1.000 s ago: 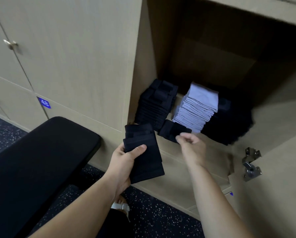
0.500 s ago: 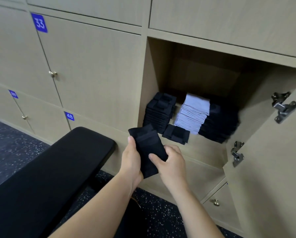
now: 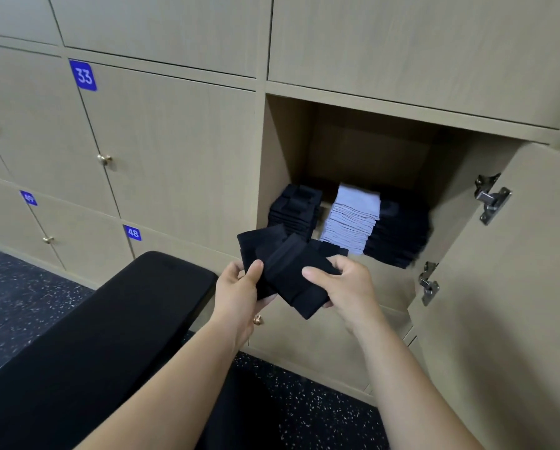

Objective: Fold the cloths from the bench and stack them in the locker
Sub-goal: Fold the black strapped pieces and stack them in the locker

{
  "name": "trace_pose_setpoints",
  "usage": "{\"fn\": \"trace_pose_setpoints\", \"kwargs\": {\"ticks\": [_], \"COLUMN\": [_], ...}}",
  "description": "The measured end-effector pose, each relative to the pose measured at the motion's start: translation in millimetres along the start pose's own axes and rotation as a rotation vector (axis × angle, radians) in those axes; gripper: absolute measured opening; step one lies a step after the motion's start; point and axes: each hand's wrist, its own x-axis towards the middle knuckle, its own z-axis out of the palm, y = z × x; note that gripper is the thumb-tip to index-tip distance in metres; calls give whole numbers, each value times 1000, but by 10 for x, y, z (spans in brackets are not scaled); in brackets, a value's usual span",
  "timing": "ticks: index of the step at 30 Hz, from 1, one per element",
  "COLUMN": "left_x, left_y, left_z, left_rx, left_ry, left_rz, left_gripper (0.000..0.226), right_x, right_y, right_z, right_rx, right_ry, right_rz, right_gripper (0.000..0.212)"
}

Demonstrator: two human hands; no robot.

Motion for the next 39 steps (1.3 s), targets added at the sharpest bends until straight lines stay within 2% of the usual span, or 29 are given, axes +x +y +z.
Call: {"fn": "trace_pose_setpoints", "kwargs": {"ticks": [3,5,7,13,17,22,24,25,27,28,30,33,39], "left_x": [-7,-8,-10,16,45,127,162,181,222,248,309,417,671], "left_y": [-43,-65,-79,-105,-144,-212,-233,-245,-274,-294,-337,-394,-471], "left_z": [34,63,77,61,54,77,96,108,142,165,224,304,353], "left_rx": [1,-30,-49,-1,59,65,37,20,-21,-43,-84,-124,-116], "left_ry": [10,10,-3,-33,-59,-45,-38,-29,10,38,95,149,140], "left_rz": [-9,-19,-26,-25,-19,-19,-32,-39,-58,-67,-83,-91,-96], "left_gripper": [12,11,11,12,23,15,14,13,12,11,8,7,7], "right_x": [-19,-37,-34,63,119,215,274,310,375,394,406,426,708], "right_y": [9,28,46,94,141,227,275,303,350,369,418,530,734], "right_z": [-56,-63,-67,-122,-128,-146,-148,-151,-153,-144,-96,-3,-26], "right_rx": [231,230,167,76,36,29,45,64,141,199,285,275,282], "right_ry": [-101,-206,-233,-178,-155,-86,-30,-11,16,2,-56,-83,89], "right_rz": [133,189,190,149,101,69,63,71,105,139,191,230,230], "right_gripper": [15,21,20,16,14,6,17,23,16,9,14,15,10]}}
